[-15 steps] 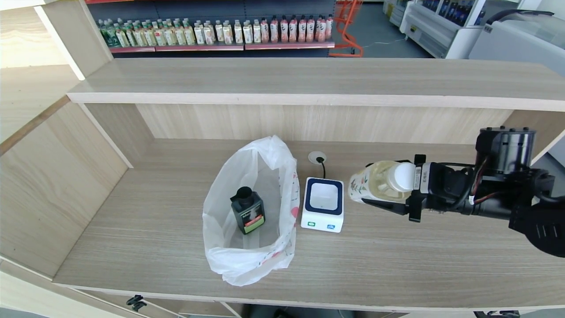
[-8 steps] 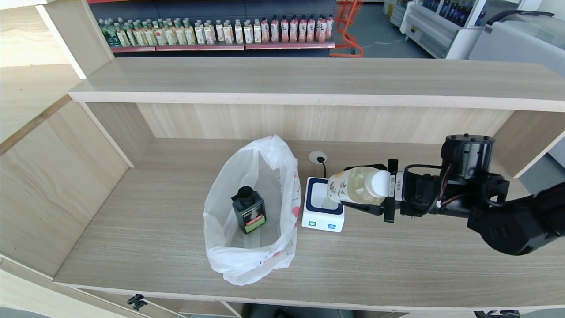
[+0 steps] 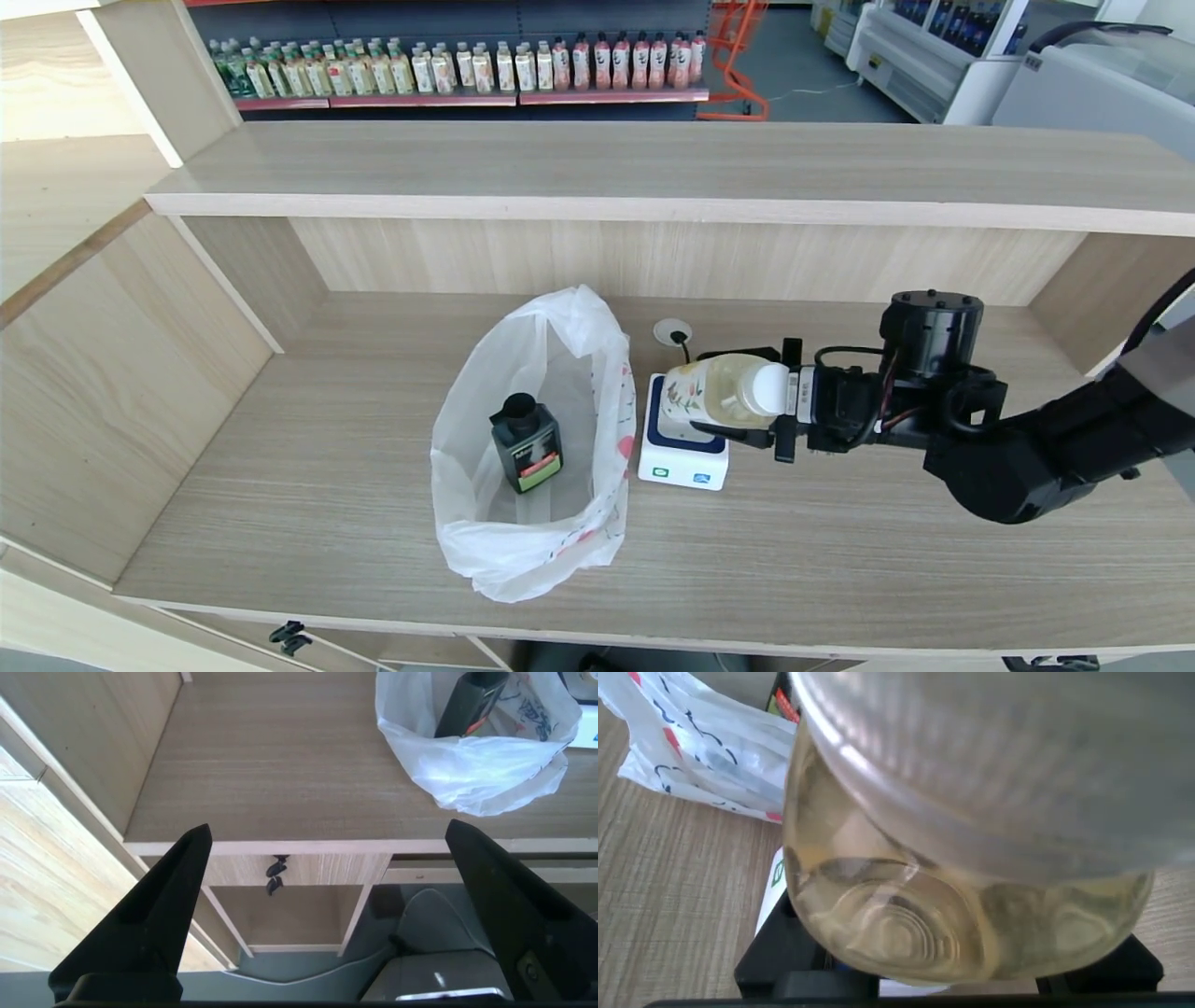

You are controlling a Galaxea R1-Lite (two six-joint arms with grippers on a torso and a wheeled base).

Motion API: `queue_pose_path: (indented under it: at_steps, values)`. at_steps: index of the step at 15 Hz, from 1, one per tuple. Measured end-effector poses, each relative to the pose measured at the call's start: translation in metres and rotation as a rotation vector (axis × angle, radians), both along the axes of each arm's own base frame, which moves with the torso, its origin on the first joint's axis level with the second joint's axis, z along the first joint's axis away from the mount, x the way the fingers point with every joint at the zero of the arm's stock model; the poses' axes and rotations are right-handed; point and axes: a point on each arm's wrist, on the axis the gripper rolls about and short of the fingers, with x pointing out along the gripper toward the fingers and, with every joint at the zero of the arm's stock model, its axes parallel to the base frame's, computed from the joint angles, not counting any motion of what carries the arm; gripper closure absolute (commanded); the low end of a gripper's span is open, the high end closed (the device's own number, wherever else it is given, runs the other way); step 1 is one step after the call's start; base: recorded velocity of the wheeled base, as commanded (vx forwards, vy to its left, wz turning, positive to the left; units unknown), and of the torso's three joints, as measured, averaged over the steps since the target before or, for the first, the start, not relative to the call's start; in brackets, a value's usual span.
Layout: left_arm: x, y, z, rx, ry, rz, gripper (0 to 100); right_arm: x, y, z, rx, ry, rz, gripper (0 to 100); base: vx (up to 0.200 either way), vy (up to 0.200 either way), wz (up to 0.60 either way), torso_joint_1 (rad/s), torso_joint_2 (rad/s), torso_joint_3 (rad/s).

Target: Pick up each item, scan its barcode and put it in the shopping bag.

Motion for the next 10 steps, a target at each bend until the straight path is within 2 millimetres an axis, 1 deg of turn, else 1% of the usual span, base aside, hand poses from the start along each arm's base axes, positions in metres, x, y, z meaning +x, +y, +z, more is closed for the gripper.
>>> queue_pose_path:
  at_steps: [3,7,8,10]
  values:
    - [0.0,0.0,0.0,0.0,0.0,0.0,0,0.01,0.004,-0.006,0.005,-0.006,0.013,100,0.0,0.0,0.0,0.0,0.0,0.0]
    - [0.0,0.0,0.0,0.0,0.0,0.0,0,0.015,0.007,-0.015,0.008,0.006,0.022,100,0.0,0.0,0.0,0.0,0.0,0.0]
    - [0.0,0.0,0.0,0.0,0.0,0.0,0,0.016,0.006,-0.015,0.013,0.016,0.019,100,0.0,0.0,0.0,0.0,0.0,0.0]
    - [0.0,0.0,0.0,0.0,0.0,0.0,0,0.016,0.006,-0.01,0.066,0.07,0.006,100,0.0,0.0,0.0,0.0,0.0,0.0]
